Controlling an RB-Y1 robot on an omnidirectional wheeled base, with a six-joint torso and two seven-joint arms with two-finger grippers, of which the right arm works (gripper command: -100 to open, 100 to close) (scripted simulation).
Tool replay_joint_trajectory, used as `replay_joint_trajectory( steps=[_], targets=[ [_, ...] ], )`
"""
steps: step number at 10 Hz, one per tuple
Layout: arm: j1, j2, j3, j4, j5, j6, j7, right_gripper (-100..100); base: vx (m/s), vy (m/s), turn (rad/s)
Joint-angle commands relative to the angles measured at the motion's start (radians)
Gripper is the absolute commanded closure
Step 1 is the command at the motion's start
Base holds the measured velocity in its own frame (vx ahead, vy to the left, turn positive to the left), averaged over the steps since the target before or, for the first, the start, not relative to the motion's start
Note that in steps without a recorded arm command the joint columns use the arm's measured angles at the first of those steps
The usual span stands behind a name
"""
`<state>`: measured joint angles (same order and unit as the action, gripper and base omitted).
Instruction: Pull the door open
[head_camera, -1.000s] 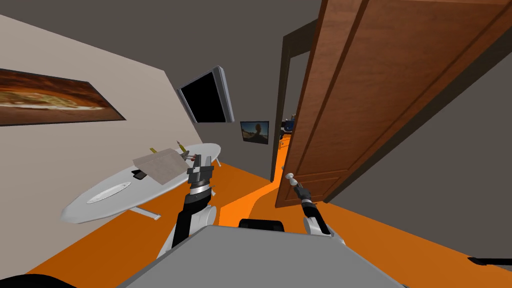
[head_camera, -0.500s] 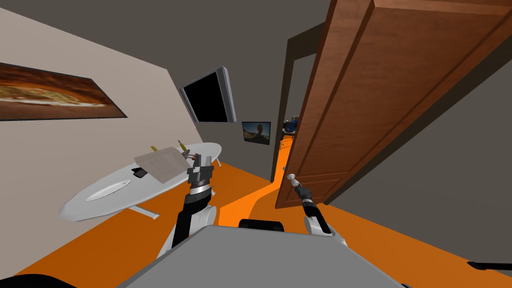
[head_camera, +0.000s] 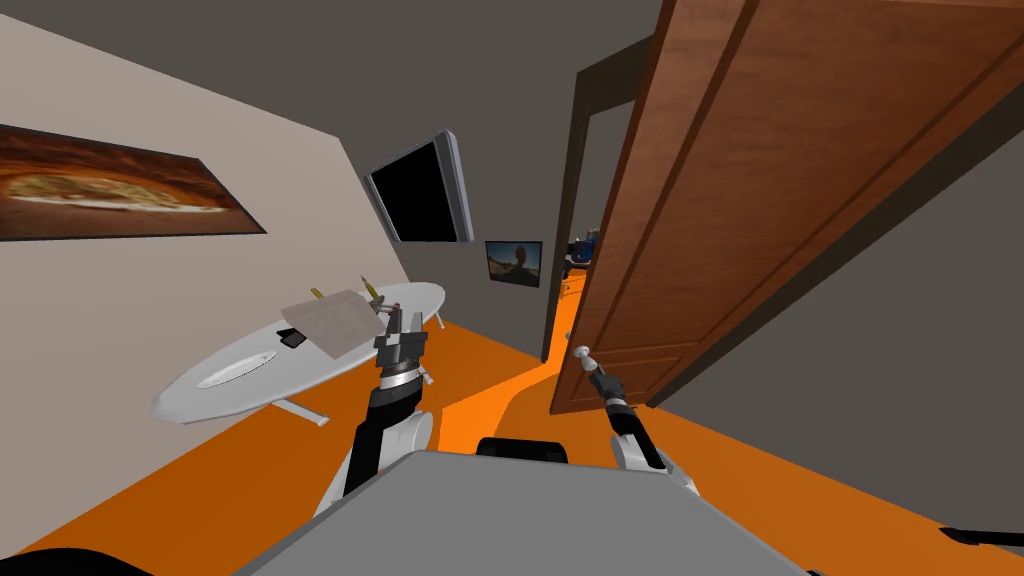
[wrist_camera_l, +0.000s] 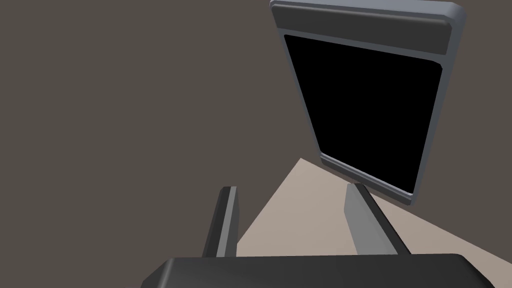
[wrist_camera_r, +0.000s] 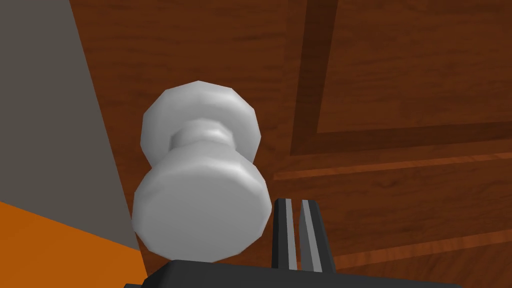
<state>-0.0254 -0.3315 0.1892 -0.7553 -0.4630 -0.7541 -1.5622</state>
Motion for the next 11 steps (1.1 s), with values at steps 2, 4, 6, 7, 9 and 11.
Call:
replay_joint_trajectory(
  steps=[2, 4, 6, 7, 9, 11],
  targets=[
    [0.012, -0.001, 0.046, -0.009, 0.023, -0.028, -0.028, -100, -0.181, -0.061, 0.075],
    [0.018, -0.007, 0.067, -0.013, 0.034, -0.043, -0.043, -100, -0.116, -0.061, 0.036],
    [0.018, -0.007, 0.067, -0.013, 0.034, -0.043, -0.043, -100, -0.038, -0.03, 0.014],
    [0.018, -0.007, 0.067, -0.005, 0.034, -0.043, -0.043, -100, 0.014, -0.002, -0.007],
    [0.024, -0.013, 0.087, -0.018, 0.045, -0.059, -0.057, -100, -0.016, -0.008, 0.031],
    [0.027, -0.016, 0.096, -0.02, 0.05, -0.066, -0.064, -100, -0.069, -0.052, 0.047]
  ],
)
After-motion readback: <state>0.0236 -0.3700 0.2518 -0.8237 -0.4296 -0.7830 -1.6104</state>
